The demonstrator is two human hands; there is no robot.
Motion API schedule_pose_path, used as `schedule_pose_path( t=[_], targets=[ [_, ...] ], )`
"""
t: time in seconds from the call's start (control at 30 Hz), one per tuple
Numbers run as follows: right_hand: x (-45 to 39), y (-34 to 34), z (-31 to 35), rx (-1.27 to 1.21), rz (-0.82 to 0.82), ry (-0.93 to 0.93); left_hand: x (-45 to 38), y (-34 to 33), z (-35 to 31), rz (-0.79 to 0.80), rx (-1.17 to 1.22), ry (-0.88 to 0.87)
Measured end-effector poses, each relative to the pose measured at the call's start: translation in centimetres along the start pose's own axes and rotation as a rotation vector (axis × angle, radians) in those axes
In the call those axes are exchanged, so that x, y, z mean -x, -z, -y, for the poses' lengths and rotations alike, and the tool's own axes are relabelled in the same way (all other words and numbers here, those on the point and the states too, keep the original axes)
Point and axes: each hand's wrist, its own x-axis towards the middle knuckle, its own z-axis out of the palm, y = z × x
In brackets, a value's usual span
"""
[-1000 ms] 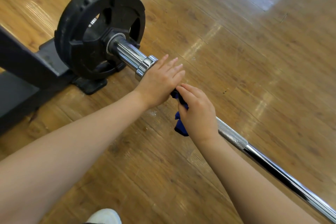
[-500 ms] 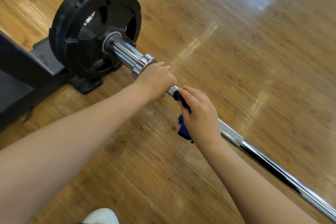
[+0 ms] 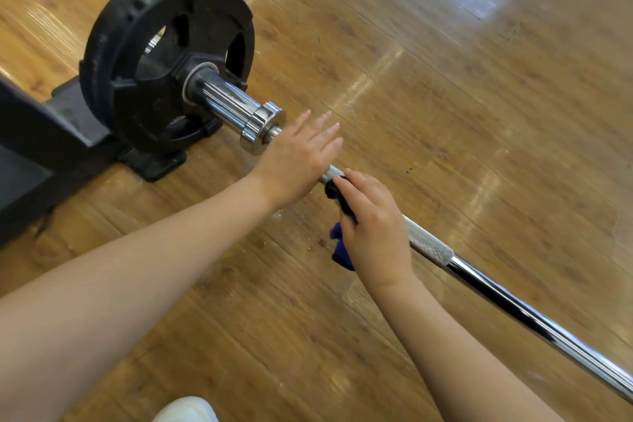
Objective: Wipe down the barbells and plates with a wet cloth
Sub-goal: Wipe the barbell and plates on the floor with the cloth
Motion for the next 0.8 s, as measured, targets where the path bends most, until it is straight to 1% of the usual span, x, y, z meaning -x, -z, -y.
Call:
schedule_pose_path(
  t=[0.07, 0.17, 0.2, 0.27, 0.37, 0.47, 0.57, 0.7, 0.8],
  targets=[
    [-0.3, -0.4, 0.1, 0.028, 0.052, 0.021, 0.0, 0.0, -0.3, -0.003, 0.012, -0.008],
    [1.0, 0.3, -0.9, 0.064, 0.034, 0.052, -0.2, -0.2, -0.3, 0.001, 0.017, -0.016],
    [1.6, 0.7, -1.4, 0.075, 0.023, 0.048, -0.2, -0.3, -0.2, -0.020, 0.026, -0.013],
    [2.4, 1.6, -2.1, 0.080, 0.010, 0.008, -0.6, -0.4, -0.3, -0.047, 0.052, -0.017],
    [2.7, 2.6, -2.2, 0.071, -0.002, -0.089, -1.0, -0.2, 0.0, -0.039, 0.122, -0.022],
    [1.7, 2.5, -2.1, 0.065, 0.022, -0.121, -1.0, -0.2, 0.2, -0.036, 0.155, -0.061],
    [0.5, 2.1, -1.9, 0.040, 0.047, -0.083, -0.9, -0.3, 0.2, -0.063, 0.166, -0.076],
    [-1.0, 1.5, -0.6, 0.054, 0.038, 0.057, -0.8, -0.4, 0.3, -0.110, 0.164, -0.094],
    [-1.4, 0.9, -0.2, 0.018, 0.026, 0.044, -0.8, -0.6, 0.3, -0.116, 0.173, -0.086]
  ],
)
